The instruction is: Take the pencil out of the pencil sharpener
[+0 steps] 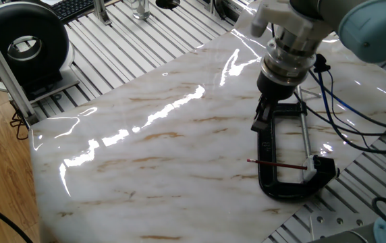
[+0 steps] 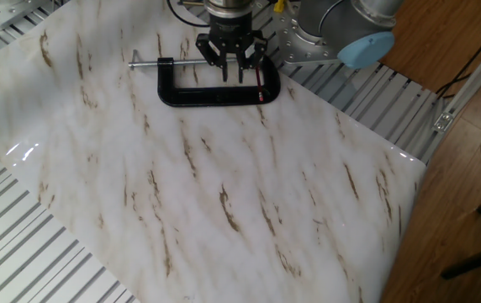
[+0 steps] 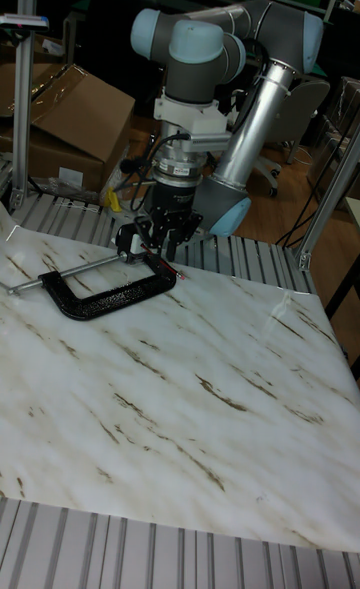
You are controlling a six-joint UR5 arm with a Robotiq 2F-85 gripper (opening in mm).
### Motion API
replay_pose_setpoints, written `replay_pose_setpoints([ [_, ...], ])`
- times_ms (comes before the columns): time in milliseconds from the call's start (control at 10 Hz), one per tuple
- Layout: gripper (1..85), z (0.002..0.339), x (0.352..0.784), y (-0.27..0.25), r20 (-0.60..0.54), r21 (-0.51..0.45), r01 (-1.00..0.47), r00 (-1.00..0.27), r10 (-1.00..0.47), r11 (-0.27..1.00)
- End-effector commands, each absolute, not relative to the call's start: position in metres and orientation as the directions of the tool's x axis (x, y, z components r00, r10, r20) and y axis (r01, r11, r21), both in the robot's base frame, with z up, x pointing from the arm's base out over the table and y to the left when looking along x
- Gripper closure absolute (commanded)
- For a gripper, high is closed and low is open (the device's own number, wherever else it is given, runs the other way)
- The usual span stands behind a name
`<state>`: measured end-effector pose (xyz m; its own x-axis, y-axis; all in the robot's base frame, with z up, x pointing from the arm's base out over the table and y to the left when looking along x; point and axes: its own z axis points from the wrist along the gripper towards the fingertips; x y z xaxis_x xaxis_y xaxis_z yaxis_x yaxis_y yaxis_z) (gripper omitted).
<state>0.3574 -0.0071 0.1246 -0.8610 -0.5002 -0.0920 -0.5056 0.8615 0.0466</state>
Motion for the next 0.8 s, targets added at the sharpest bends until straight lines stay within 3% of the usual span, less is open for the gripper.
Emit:
replay_pose_setpoints([
  [0, 52.3, 0.126, 0.358, -0.009, -0.093, 0.042, -0.494, -0.867, -0.489, 0.868],
  [500, 51.0, 0.127, 0.347, 0.006, -0.077, 0.115, -0.464, -0.886, -0.458, 0.878],
  [700, 50.7, 0.105, 0.342, 0.025, -0.081, 0.13, -0.448, -0.894, -0.44, 0.885],
])
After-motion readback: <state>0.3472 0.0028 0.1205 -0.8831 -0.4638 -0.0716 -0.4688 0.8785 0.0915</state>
